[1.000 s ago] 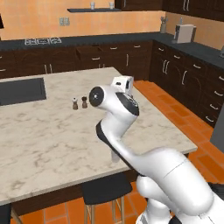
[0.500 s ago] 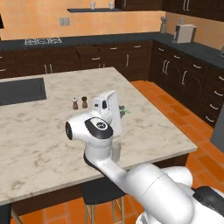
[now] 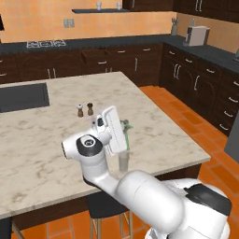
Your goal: Take a straw from the drawer in front and place it inside the glass cup on the dining counter.
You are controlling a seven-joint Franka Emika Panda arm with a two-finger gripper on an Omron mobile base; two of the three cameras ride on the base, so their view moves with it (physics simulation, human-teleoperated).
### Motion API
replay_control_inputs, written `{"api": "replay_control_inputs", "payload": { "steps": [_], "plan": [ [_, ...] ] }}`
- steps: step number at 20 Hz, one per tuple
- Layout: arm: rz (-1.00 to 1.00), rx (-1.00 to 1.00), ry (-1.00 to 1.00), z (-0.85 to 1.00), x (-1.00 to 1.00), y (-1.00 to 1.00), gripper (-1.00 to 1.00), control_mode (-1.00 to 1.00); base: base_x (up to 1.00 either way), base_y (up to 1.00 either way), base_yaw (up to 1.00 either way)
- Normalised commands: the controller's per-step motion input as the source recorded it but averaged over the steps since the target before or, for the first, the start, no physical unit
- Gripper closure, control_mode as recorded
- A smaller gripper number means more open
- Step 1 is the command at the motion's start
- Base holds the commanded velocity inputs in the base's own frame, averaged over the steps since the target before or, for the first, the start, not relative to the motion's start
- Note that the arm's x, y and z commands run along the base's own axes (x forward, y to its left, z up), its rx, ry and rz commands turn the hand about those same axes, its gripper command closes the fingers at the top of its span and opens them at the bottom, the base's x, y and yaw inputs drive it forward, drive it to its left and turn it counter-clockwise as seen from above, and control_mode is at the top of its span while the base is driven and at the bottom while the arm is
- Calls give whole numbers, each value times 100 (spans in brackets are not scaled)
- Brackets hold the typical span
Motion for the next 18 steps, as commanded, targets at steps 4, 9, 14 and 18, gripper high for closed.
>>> {"api": "replay_control_inputs", "payload": {
  "steps": [4, 9, 14, 18],
  "plan": [
    [-15, -4, 0, -29, 1, 0, 100, -100, 0, 0, 0],
    [-6, 0, 0, -27, 12, 0, 100, -100, 0, 0, 0],
    [0, 0, 0, -23, 33, 0, 100, -100, 0, 0, 0],
    [0, 0, 0, -18, 23, 0, 100, -100, 0, 0, 0]
  ]
}}
